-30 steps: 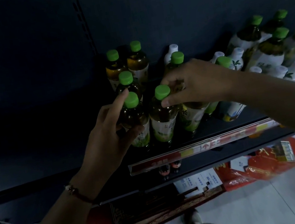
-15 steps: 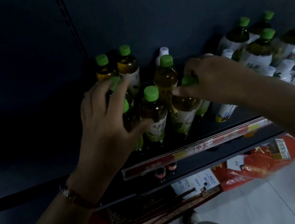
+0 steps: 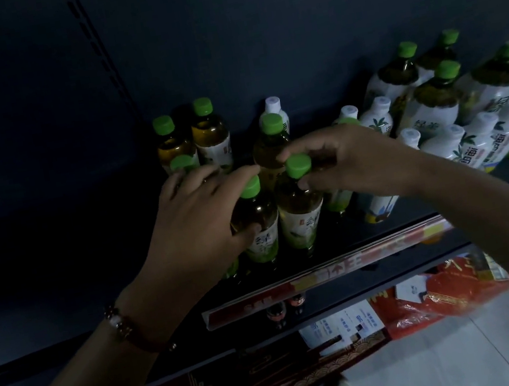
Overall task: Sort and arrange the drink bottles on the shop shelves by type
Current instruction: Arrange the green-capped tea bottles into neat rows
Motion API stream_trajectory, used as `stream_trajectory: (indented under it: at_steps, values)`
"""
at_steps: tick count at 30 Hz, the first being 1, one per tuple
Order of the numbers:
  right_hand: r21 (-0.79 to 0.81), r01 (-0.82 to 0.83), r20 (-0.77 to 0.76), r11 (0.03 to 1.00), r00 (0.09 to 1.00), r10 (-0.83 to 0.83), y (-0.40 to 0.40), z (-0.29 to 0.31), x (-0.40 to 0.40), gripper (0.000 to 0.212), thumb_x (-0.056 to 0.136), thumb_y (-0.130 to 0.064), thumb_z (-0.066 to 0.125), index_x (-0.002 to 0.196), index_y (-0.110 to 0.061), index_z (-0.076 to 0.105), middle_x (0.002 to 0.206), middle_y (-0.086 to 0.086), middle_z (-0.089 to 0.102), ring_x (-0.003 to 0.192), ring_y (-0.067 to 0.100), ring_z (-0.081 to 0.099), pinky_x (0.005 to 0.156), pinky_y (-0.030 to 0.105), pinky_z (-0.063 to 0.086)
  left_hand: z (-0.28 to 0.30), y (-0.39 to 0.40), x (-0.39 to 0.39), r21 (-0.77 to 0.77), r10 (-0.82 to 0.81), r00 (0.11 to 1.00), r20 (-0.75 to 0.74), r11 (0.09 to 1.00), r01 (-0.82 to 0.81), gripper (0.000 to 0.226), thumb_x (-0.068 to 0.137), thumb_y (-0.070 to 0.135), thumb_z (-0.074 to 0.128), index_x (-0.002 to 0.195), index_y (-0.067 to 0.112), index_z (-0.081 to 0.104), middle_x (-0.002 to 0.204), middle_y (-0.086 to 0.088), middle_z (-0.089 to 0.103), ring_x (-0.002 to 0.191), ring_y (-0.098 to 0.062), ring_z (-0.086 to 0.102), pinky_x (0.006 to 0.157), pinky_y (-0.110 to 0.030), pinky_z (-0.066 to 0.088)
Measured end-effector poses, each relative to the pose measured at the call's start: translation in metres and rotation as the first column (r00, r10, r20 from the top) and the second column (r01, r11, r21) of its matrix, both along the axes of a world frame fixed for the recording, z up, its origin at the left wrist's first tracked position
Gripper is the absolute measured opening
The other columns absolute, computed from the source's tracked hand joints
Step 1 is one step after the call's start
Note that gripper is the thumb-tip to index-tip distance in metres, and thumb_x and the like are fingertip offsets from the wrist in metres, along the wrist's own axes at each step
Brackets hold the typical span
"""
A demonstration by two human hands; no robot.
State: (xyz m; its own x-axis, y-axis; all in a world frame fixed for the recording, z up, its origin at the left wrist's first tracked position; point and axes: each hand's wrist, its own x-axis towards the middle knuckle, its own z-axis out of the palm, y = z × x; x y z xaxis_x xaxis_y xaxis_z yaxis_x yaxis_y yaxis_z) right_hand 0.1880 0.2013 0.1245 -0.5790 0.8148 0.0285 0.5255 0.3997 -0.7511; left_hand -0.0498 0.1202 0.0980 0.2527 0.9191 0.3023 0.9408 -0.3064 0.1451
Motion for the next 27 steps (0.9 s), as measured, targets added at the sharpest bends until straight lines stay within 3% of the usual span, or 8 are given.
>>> stream_trajectory:
  at_steps: [7,14,17,21,24,27]
  values:
    - [0.050,0.038,-0.061,0.998,0.998,-0.035,-0.002,-0.011,-0.002,0.045,0.080,-0.014,0.078,0.122,-0.030,0.067,0.114,-0.015,0.070,0.104,-0.001,0.065,0.095,0.035,0.054,0.000,-0.001,0.002,0.006,0.030,0.998,0.047,1.000,-0.030,0.070,0.078,0.057,0.059,0.143,0.039,0.041,0.130,0.009,0.062,0.132,-0.013,0.034,0.106,-0.043,0.028]
    - [0.080,0.070,-0.080,0.994,0.995,-0.064,-0.006,-0.016,-0.004,0.045,0.083,-0.016,0.075,0.123,-0.034,0.065,0.118,-0.017,0.065,0.105,-0.006,0.060,0.088,0.013,0.048,-0.005,-0.001,0.001,0.023,0.037,0.999,0.006,0.999,-0.038,0.072,0.083,0.060,0.060,0.147,0.037,0.038,0.131,0.011,0.061,0.131,-0.012,0.034,0.104,-0.042,0.030]
    - [0.067,0.067,-0.066,0.995,0.996,-0.062,-0.008,-0.014,-0.005,0.045,0.084,-0.018,0.075,0.125,-0.033,0.064,0.122,-0.015,0.064,0.107,-0.006,0.060,0.089,0.012,0.048,-0.011,-0.004,0.000,0.041,0.041,0.999,0.010,0.998,-0.041,0.075,0.084,0.058,0.059,0.151,0.035,0.033,0.141,0.008,0.052,0.140,-0.017,0.028,0.109,-0.043,0.026]
    - [0.104,0.070,-0.044,0.992,0.997,-0.066,-0.002,0.010,-0.004,0.036,0.088,-0.029,0.070,0.123,-0.031,0.065,0.114,-0.019,0.065,0.105,-0.010,0.059,0.087,0.008,0.047,-0.021,-0.021,-0.003,0.070,0.056,0.972,0.230,0.995,-0.074,0.079,0.088,0.055,0.061,0.154,0.031,0.026,0.158,-0.003,0.024,0.148,-0.019,0.012,0.112,-0.041,0.022]
    - [0.245,0.182,-0.044,0.952,0.983,-0.177,0.018,0.035,-0.007,0.031,0.090,-0.035,0.066,0.120,-0.028,0.067,0.107,-0.017,0.068,0.097,-0.008,0.062,0.086,0.011,0.047,-0.035,-0.036,-0.007,0.106,0.127,0.932,0.339,0.979,-0.172,0.077,0.090,0.054,0.060,0.154,0.026,0.027,0.159,-0.006,0.023,0.144,-0.014,0.018,0.108,-0.041,0.033]
    - [0.252,0.144,0.185,0.957,0.964,-0.194,0.048,0.050,-0.017,0.047,0.090,-0.043,0.063,0.132,-0.023,0.058,0.126,-0.004,0.064,0.113,0.008,0.060,0.097,0.027,0.046,-0.049,-0.046,-0.009,0.003,0.197,0.866,0.460,0.975,-0.224,0.082,0.088,0.043,0.067,0.154,0.039,0.019,0.154,0.003,0.028,0.138,-0.014,0.033,0.101,-0.040,0.046]
